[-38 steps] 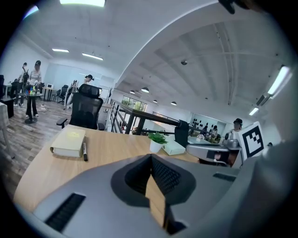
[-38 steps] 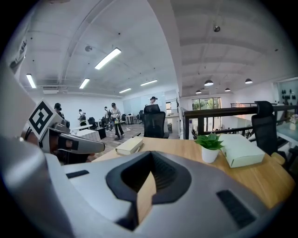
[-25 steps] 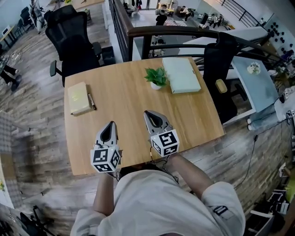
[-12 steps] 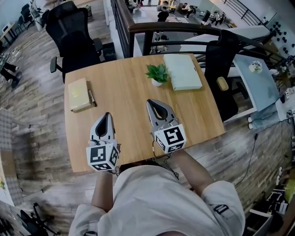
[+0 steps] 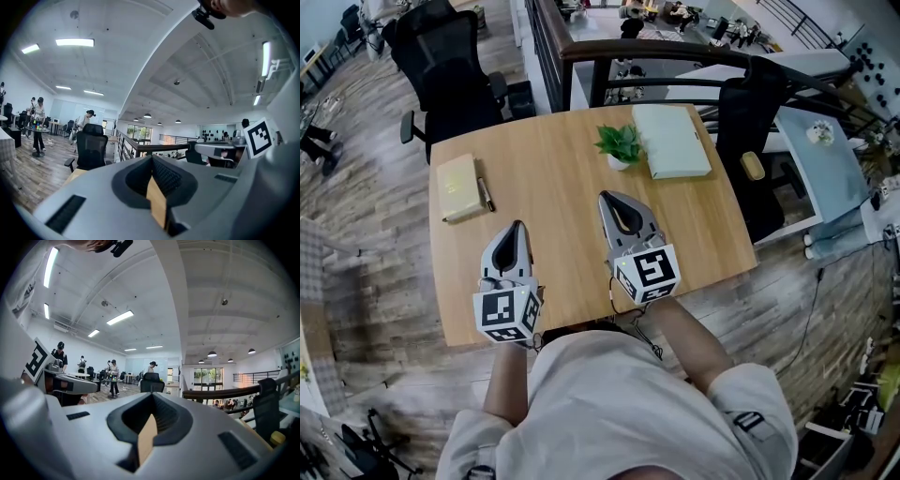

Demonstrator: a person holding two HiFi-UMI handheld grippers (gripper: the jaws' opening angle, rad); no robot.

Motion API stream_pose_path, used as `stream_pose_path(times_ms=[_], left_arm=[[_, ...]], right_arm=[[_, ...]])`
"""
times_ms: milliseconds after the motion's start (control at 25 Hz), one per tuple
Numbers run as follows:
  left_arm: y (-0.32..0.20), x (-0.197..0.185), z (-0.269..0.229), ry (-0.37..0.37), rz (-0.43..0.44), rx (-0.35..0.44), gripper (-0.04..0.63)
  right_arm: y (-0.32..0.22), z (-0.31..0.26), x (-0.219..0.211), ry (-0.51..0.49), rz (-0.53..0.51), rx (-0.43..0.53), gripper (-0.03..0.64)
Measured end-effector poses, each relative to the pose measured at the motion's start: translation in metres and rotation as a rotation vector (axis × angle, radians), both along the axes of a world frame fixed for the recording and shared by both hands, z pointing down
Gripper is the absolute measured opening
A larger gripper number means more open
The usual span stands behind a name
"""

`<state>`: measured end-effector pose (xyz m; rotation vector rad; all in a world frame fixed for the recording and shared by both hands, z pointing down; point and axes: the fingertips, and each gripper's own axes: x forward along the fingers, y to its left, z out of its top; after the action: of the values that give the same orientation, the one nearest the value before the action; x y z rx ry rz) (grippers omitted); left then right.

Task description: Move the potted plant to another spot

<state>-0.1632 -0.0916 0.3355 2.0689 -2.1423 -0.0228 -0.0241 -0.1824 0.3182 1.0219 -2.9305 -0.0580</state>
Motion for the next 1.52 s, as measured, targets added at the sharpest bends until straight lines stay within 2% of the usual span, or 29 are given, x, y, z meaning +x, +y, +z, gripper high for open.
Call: stream_pose_path(times_ms=[1520], left_arm=[[0.001, 0.013, 0.006, 0.001, 0.034, -0.004, 0.012]], right_arm=[[0.009, -0.002, 0.009, 0.032, 0.004, 0.036, 0.003]])
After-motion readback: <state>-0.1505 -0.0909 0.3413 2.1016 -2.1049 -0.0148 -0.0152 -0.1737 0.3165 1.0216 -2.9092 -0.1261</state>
